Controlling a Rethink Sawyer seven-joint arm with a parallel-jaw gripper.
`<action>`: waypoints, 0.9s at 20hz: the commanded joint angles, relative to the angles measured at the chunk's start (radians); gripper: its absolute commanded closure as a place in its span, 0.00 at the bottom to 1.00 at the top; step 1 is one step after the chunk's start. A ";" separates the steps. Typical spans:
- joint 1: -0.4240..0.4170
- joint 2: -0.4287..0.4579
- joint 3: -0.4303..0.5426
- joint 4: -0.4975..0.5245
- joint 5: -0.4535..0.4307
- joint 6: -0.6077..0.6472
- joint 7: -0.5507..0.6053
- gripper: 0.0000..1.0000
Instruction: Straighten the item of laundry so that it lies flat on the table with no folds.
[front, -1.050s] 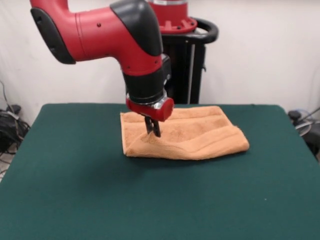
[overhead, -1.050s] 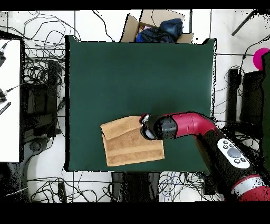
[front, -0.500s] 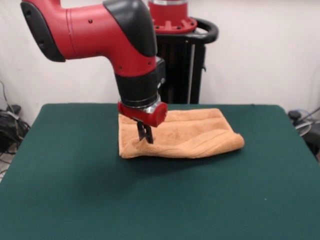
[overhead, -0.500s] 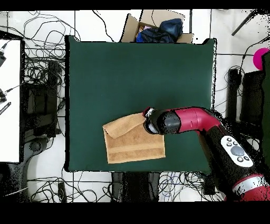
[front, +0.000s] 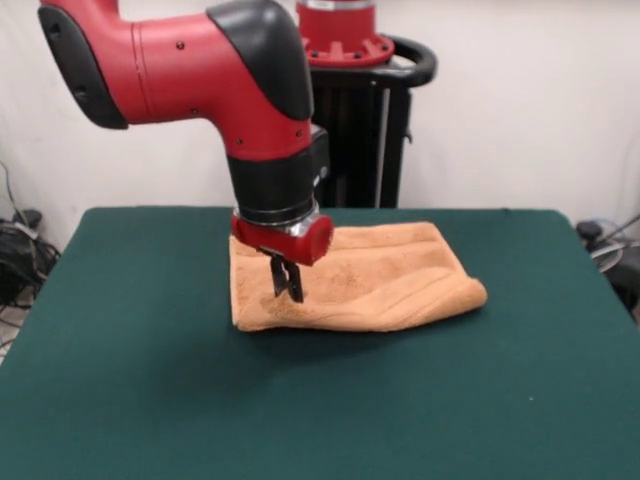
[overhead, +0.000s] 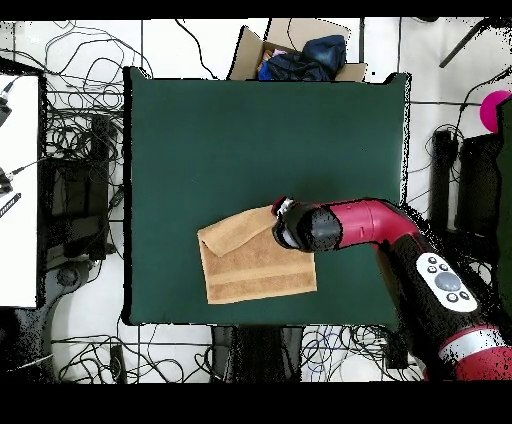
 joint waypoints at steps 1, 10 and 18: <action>0.035 0.098 -0.029 -0.057 -0.091 -0.122 -0.084 1.00; -0.036 0.163 0.045 -0.055 -0.040 0.050 -0.269 1.00; -0.029 0.146 0.098 -0.183 0.118 0.530 -0.505 1.00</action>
